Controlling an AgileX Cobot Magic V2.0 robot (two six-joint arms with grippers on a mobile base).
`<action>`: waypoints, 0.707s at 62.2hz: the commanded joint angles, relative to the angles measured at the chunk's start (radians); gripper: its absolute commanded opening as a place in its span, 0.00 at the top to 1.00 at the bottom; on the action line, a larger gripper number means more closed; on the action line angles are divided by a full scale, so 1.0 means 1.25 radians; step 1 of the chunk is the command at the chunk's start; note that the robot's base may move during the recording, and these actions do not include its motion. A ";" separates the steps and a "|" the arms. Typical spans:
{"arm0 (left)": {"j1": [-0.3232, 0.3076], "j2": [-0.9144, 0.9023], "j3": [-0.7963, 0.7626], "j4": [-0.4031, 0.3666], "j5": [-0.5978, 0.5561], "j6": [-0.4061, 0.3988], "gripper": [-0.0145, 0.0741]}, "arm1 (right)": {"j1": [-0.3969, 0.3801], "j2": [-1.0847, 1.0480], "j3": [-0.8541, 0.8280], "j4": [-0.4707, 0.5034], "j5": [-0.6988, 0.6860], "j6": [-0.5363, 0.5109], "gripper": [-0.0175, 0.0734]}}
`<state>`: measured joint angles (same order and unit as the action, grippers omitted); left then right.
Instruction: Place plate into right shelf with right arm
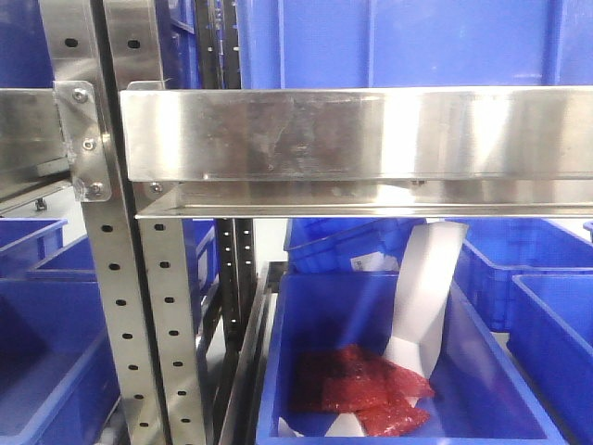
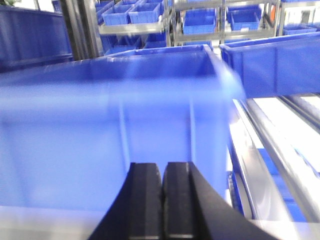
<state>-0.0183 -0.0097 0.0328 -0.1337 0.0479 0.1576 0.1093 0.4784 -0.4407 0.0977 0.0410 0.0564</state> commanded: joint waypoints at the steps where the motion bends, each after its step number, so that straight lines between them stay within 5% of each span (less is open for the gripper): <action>1: -0.002 -0.008 0.008 -0.007 -0.072 -0.006 0.98 | -0.002 -0.097 0.051 -0.007 -0.080 -0.002 0.75; 16: -0.002 -0.008 0.008 -0.007 -0.072 -0.006 0.98 | -0.002 -0.287 0.163 -0.007 -0.080 -0.002 0.75; 44: -0.002 -0.008 0.008 -0.007 -0.072 -0.006 0.98 | -0.002 -0.305 0.182 -0.007 -0.077 -0.002 0.75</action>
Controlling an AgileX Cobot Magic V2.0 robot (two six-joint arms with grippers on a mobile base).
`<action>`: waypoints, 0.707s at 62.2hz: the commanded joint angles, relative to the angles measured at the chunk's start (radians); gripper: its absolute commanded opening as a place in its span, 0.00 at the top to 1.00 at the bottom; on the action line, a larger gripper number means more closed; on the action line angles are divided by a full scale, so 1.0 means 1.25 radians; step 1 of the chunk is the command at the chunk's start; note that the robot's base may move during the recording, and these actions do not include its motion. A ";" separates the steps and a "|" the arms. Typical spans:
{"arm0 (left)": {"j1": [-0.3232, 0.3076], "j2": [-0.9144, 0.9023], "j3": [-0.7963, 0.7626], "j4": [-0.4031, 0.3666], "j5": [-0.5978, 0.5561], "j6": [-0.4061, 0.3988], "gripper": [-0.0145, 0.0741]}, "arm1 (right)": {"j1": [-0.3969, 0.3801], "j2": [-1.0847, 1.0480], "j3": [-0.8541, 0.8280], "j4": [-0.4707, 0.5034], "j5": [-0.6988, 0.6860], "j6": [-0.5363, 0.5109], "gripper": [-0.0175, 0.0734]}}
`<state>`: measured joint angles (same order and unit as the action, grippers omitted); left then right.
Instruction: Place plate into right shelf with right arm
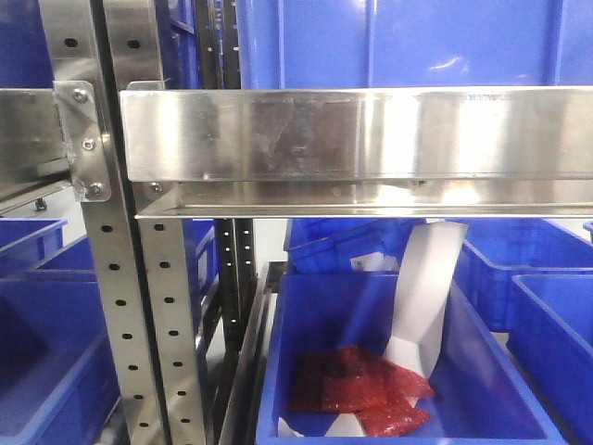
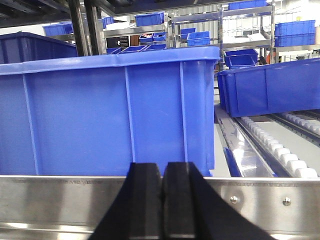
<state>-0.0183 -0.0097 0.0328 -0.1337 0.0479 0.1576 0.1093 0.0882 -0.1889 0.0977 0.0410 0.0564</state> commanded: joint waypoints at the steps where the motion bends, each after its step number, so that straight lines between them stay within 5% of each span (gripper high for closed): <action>1: -0.002 -0.008 0.008 -0.007 -0.072 -0.006 0.98 | -0.002 0.007 -0.020 -0.007 -0.077 -0.002 0.75; 14: -0.002 -0.008 0.008 -0.007 -0.072 -0.006 0.98 | -0.010 0.005 -0.019 -0.007 -0.078 -0.002 0.75; 28: -0.002 -0.008 0.008 -0.007 -0.072 -0.006 0.98 | -0.106 -0.027 0.052 -0.007 -0.081 -0.002 0.75; 44: -0.002 -0.008 0.008 -0.007 -0.072 -0.006 0.98 | -0.102 -0.093 0.162 -0.029 -0.058 -0.002 0.75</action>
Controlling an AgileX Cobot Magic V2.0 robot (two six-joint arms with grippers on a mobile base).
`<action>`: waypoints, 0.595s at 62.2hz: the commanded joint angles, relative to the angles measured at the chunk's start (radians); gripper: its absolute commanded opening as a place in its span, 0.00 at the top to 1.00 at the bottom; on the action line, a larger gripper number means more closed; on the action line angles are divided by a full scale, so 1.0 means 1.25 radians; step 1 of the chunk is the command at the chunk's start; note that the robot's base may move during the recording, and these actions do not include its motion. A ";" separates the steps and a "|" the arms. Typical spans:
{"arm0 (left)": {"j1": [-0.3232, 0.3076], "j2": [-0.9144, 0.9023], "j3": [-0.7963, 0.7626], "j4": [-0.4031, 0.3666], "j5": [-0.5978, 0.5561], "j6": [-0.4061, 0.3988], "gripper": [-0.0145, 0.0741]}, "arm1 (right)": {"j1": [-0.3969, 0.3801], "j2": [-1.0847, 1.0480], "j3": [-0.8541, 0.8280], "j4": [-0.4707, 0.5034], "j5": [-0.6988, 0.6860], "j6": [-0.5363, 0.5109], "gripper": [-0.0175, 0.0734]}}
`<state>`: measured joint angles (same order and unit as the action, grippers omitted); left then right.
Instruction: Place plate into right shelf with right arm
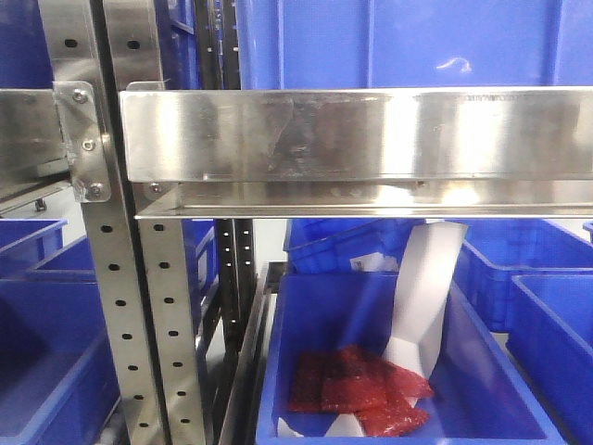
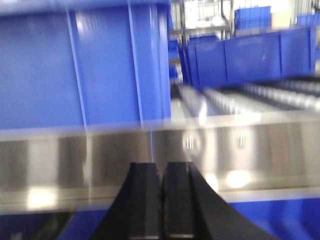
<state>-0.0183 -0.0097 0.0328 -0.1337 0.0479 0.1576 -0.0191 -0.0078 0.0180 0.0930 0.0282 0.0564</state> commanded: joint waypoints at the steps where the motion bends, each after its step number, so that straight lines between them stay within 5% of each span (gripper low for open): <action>1: -0.002 -0.008 0.008 -0.007 -0.072 -0.006 0.98 | 0.001 -0.017 -0.003 -0.031 -0.046 -0.002 0.75; 37: -0.002 -0.008 0.008 -0.007 -0.072 -0.006 0.98 | 0.015 -0.017 -0.003 -0.045 -0.052 -0.002 0.75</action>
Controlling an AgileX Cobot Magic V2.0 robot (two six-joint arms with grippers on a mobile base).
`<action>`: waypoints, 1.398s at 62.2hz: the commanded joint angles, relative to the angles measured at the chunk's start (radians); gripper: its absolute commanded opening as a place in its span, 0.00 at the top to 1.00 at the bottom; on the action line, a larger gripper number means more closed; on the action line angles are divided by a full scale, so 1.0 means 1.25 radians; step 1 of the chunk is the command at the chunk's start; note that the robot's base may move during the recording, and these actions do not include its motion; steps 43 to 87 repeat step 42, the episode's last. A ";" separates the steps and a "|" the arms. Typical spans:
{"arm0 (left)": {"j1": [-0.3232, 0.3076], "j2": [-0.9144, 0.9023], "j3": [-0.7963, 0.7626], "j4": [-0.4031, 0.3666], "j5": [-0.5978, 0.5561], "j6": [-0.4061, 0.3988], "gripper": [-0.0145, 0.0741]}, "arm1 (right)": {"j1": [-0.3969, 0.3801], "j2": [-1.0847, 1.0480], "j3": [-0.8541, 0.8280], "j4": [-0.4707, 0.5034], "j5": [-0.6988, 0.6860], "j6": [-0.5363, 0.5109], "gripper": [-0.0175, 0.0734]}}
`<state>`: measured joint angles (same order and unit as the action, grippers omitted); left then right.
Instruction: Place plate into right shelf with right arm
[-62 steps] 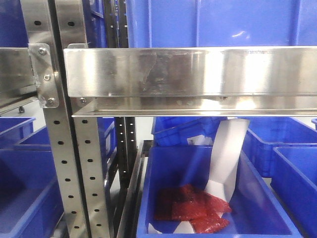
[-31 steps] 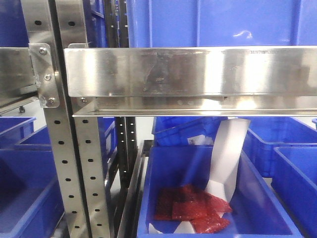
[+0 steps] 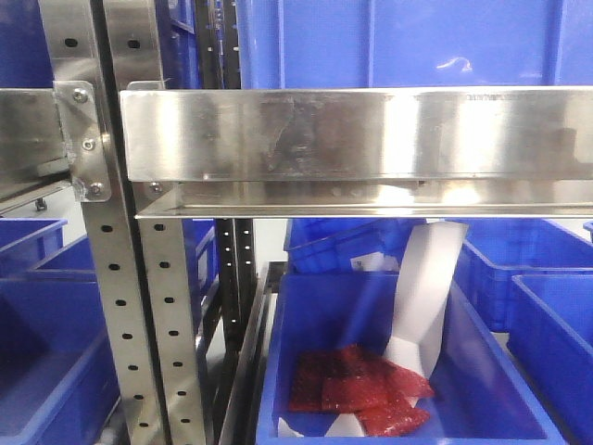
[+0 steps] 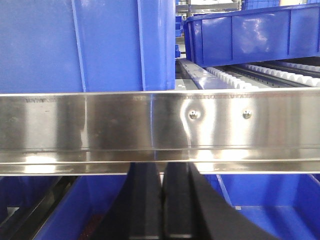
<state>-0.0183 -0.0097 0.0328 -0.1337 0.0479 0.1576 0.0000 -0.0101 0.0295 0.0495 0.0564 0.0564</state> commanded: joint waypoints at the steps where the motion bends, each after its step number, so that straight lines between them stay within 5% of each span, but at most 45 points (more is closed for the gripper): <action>1: -0.002 -0.008 0.008 -0.007 -0.072 -0.006 0.98 | 0.000 -0.015 -0.012 -0.010 -0.075 -0.002 0.75; 87: -0.002 -0.008 0.008 -0.007 -0.072 -0.006 0.98 | 0.000 -0.015 -0.012 -0.010 -0.074 -0.002 0.75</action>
